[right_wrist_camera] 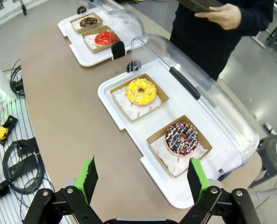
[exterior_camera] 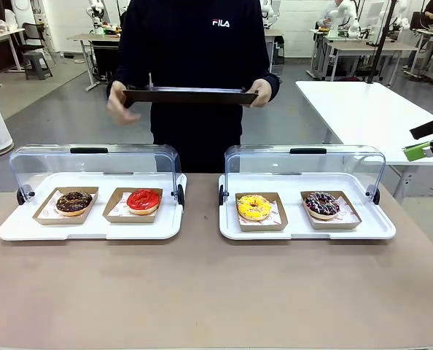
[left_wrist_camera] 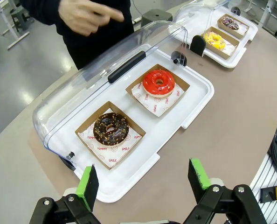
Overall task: Provide the desired donut to the person.
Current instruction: Pick up and lift the Paper togo box containing the Donut pointed at by the person.
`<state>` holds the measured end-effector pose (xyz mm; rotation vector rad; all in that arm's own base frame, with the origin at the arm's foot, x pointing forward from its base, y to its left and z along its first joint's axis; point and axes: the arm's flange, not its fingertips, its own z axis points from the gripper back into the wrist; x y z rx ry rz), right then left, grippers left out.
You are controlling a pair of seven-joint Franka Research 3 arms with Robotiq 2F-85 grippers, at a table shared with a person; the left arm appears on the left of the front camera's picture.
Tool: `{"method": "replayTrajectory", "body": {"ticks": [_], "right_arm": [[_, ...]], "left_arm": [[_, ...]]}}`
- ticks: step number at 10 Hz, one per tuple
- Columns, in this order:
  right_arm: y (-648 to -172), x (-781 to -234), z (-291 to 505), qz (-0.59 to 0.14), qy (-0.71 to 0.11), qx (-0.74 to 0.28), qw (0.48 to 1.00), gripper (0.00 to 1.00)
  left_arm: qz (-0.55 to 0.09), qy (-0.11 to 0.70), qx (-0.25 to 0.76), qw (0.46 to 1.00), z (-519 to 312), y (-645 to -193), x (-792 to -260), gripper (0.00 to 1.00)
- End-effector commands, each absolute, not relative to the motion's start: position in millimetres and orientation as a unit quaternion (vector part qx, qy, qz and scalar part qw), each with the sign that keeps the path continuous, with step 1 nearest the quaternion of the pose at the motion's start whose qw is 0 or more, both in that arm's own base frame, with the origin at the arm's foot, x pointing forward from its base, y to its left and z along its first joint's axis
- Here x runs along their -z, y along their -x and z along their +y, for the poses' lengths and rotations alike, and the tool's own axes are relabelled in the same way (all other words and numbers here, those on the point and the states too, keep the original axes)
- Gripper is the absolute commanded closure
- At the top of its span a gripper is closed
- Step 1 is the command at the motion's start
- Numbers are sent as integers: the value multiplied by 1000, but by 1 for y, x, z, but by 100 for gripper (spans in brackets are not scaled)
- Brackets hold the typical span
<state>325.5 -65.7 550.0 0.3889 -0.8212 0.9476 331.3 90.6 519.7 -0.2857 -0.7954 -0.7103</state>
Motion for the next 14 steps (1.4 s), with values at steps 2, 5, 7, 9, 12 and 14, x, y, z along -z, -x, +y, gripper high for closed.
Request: {"method": "replayTrajectory", "body": {"ticks": [2, 5, 7, 9, 12, 14], "right_arm": [[-329, -549, -65, -387, -189, -442, 787, 0], [-329, -549, -65, -387, -189, -442, 787, 0], [-329, -549, -65, -387, -189, -442, 787, 0], [-329, -549, -65, -387, -189, -442, 787, 0], [-329, -549, -65, -387, -189, -442, 787, 0], [-329, -549, -65, -387, -189, -442, 787, 0]], "left_arm": [[-384, 135, 335, 850, 92, -333, -519, 0], [-384, 135, 335, 850, 92, -333, -519, 0], [-384, 135, 335, 850, 92, -333, -519, 0], [-384, 135, 335, 850, 92, -333, -519, 0], [-384, 135, 335, 850, 92, -333, -519, 0], [-384, 135, 335, 850, 92, -333, -519, 0]]}}
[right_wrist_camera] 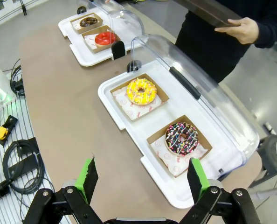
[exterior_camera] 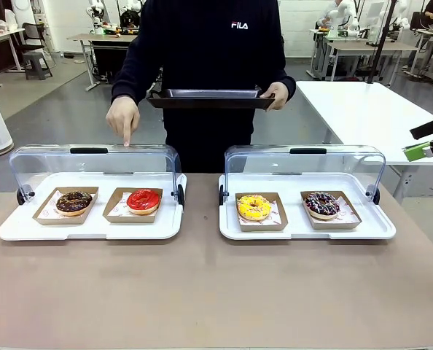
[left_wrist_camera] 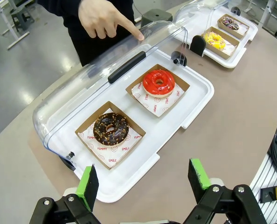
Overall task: Provide the desired donut to the person.
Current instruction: Pick up and lift the Paper togo box containing the Donut pointed at by the person.
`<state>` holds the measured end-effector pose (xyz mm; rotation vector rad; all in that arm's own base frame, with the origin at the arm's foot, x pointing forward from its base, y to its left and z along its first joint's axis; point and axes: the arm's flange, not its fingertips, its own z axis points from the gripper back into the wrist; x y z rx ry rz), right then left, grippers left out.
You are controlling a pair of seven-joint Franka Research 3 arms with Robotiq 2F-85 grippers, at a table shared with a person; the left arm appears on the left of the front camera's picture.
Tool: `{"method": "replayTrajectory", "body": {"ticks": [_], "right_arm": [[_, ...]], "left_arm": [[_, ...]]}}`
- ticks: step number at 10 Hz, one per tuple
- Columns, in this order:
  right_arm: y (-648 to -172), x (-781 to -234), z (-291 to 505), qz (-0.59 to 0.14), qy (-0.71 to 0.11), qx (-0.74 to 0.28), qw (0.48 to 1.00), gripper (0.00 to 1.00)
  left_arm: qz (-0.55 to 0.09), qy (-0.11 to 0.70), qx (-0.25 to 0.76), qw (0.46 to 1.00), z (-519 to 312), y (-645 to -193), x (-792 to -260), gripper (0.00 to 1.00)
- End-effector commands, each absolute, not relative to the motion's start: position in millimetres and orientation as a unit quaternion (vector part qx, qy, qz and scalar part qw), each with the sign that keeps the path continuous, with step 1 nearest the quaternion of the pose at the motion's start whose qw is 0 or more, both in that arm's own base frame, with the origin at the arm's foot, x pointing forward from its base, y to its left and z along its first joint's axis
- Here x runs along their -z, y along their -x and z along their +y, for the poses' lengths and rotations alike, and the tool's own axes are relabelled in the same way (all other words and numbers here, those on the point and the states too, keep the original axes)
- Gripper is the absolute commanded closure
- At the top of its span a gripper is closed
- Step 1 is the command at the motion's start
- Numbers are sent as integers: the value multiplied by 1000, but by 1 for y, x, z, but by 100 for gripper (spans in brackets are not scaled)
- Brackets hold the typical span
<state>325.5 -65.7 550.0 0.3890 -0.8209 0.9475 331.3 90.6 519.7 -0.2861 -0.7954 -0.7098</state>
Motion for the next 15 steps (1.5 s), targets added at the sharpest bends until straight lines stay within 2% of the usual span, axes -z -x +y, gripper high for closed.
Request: {"method": "replayTrajectory", "body": {"ticks": [1, 8, 12, 15], "right_arm": [[-329, -549, -65, -387, -189, -442, 787, 0], [-329, -549, -65, -387, -189, -442, 787, 0], [-329, -549, -65, -387, -189, -442, 787, 0], [-329, -549, -65, -387, -189, -442, 787, 0]], "left_arm": [[-384, 135, 335, 850, 92, -333, -519, 0], [-378, 136, 337, 852, 91, -331, -520, 0], [-287, 87, 486, 821, -22, -357, -453, 0], [-276, 66, 551, 784, -77, -367, -391, 0]]}}
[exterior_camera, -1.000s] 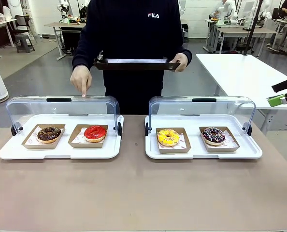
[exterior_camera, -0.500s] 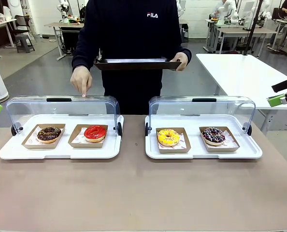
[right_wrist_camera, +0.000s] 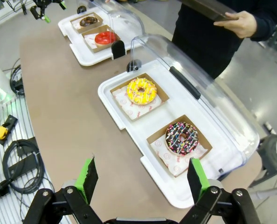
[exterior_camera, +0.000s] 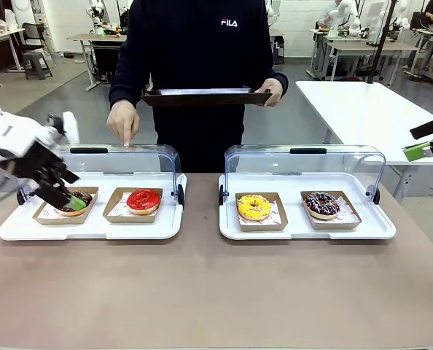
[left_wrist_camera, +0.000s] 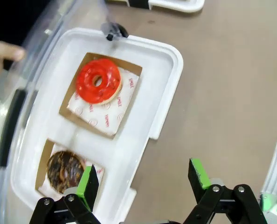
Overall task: Provide the desired donut to the person.
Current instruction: Pick up and lift the Paper togo box containing the Donut pointed at by the person.
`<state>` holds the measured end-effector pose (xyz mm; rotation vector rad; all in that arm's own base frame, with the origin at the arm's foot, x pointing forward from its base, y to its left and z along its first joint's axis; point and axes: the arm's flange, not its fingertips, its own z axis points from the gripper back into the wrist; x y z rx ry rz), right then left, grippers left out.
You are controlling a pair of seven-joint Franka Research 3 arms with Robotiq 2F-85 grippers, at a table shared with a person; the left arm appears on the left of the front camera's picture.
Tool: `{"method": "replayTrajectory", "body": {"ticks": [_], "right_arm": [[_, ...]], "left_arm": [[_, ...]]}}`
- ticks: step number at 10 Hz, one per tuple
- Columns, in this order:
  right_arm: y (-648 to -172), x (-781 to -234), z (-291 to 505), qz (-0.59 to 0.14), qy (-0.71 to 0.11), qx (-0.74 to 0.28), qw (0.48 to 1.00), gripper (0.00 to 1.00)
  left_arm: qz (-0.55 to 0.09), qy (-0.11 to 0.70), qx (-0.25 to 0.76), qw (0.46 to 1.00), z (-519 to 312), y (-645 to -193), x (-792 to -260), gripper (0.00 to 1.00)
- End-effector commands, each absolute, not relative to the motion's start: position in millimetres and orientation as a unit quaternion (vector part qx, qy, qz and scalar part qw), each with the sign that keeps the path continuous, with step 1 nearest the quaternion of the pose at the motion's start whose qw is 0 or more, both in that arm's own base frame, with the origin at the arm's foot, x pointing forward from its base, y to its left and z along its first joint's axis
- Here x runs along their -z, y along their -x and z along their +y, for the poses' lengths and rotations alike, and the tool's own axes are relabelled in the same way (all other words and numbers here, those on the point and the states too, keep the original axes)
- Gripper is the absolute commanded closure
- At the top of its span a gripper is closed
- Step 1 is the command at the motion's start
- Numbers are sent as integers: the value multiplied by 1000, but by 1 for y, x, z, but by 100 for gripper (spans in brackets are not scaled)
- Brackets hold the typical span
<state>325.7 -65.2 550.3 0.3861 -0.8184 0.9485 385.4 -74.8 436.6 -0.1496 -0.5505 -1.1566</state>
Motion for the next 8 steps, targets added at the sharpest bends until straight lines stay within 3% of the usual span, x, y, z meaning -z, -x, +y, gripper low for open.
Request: {"method": "replayTrajectory", "body": {"ticks": [1, 8], "right_arm": [[-329, -549, -65, -387, -189, -442, 787, 0], [-329, -549, -65, -387, -189, -442, 787, 0]], "left_arm": [[-268, 62, 564, 779, -90, -377, -370, 0], [-223, 24, 648, 728, -121, -414, -342, 0]]}}
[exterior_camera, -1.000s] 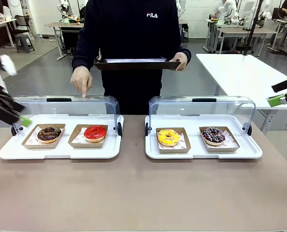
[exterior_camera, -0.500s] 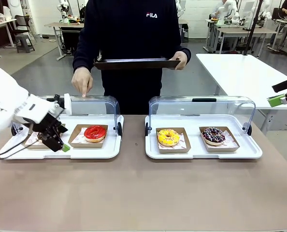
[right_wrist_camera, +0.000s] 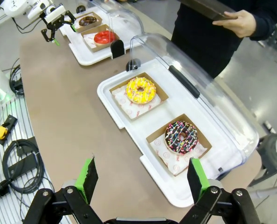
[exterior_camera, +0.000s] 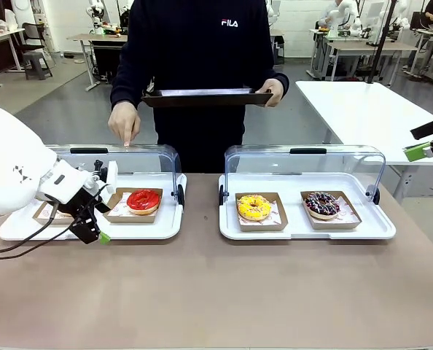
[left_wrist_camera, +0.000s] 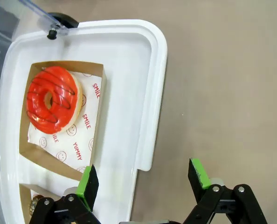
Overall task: Provide the desired donut to the person.
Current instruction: Pick up and lift the Paper togo box containing the Donut pointed at by the person.
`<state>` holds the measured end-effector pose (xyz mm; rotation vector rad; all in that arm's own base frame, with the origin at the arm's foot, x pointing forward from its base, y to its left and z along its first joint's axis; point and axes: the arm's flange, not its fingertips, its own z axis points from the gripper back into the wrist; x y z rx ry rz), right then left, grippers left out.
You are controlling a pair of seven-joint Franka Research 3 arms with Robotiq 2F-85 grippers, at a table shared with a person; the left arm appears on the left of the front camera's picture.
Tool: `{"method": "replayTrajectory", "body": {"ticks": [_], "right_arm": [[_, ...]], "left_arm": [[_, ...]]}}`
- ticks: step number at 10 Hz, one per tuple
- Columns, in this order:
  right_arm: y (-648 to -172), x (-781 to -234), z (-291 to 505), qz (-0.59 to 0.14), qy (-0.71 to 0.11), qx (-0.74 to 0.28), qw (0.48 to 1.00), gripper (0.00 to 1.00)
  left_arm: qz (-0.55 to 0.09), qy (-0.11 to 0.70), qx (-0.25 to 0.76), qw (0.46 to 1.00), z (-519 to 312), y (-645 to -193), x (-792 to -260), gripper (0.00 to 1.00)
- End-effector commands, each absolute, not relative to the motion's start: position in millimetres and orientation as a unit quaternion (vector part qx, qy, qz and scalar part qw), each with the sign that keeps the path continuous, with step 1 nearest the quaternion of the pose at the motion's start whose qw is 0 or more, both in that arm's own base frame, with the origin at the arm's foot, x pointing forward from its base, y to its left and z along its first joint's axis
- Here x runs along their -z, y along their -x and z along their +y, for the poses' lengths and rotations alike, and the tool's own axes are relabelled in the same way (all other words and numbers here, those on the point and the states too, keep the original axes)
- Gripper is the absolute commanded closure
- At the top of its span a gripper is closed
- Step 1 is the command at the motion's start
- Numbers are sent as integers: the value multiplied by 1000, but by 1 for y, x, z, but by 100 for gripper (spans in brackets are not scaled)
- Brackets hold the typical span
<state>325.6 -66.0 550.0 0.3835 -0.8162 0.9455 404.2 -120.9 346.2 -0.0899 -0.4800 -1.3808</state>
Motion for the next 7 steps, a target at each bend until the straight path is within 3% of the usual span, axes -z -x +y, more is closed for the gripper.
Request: {"method": "replayTrajectory", "body": {"ticks": [1, 7], "right_arm": [[-329, -549, -65, -387, -189, -442, 787, 0], [-329, -549, -65, -387, -189, -442, 787, 0]], "left_arm": [[-225, 15, 655, 721, -125, -422, -344, 0], [-219, -48, 655, 722, -135, -456, -331, 0]]}}
